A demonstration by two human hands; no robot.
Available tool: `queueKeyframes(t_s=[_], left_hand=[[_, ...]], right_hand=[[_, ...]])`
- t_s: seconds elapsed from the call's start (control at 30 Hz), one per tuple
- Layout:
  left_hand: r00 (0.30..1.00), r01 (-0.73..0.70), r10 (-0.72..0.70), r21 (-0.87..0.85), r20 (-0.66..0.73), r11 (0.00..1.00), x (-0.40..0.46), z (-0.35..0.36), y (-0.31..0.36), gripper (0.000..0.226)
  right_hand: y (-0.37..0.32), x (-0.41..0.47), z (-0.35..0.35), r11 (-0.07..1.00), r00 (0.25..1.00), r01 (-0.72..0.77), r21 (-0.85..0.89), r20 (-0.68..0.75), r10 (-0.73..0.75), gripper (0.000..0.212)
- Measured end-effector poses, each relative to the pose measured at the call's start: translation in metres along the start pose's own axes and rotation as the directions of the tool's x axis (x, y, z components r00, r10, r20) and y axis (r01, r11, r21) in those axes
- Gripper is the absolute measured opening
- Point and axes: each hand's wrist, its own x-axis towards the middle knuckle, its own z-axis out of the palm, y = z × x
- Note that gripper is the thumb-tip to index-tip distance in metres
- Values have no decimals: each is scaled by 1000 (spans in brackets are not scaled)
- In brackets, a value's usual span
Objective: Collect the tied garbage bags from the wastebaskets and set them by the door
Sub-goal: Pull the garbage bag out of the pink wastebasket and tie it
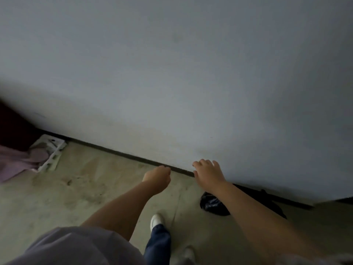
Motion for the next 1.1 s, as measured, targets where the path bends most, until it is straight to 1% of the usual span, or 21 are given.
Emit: queueKeyframes(t_s=[0.1, 0.2, 0.37, 0.5, 0.7, 0.9, 1.1], left_hand=[[988, 135, -142, -109, -56, 985, -35, 0, -32, 27], [963, 226, -248, -187, -104, 956, -73, 0, -66, 28], [875, 384, -463, -379, -142, 842, -144, 5, -134, 27], [804, 482, -582, -440, -122, 758, -207, 19, -189, 26], [751, 593, -661, -438, -4, 676, -308, 56, -279, 29], [701, 659, -713, -401, 20, 636, -395, 63, -377, 35], [659, 707, -749, -392, 62, 589, -444, 73, -454, 37]], right_hand=[[-29, 0, 1, 991, 991, 114, -69, 81, -108, 33], [-72, 5, 4, 966, 966, 231, -117, 144, -214, 33], [-168, 12, 8, 877, 901, 429, -217, 171, -398, 34], [-252, 6, 24, 795, 827, 561, -232, 201, -525, 31], [-374, -13, 86, 749, 744, 648, -137, 325, -584, 28], [-500, -31, 128, 696, 685, 706, -132, 380, -622, 29], [-601, -36, 153, 587, 600, 790, -178, 423, -679, 33]])
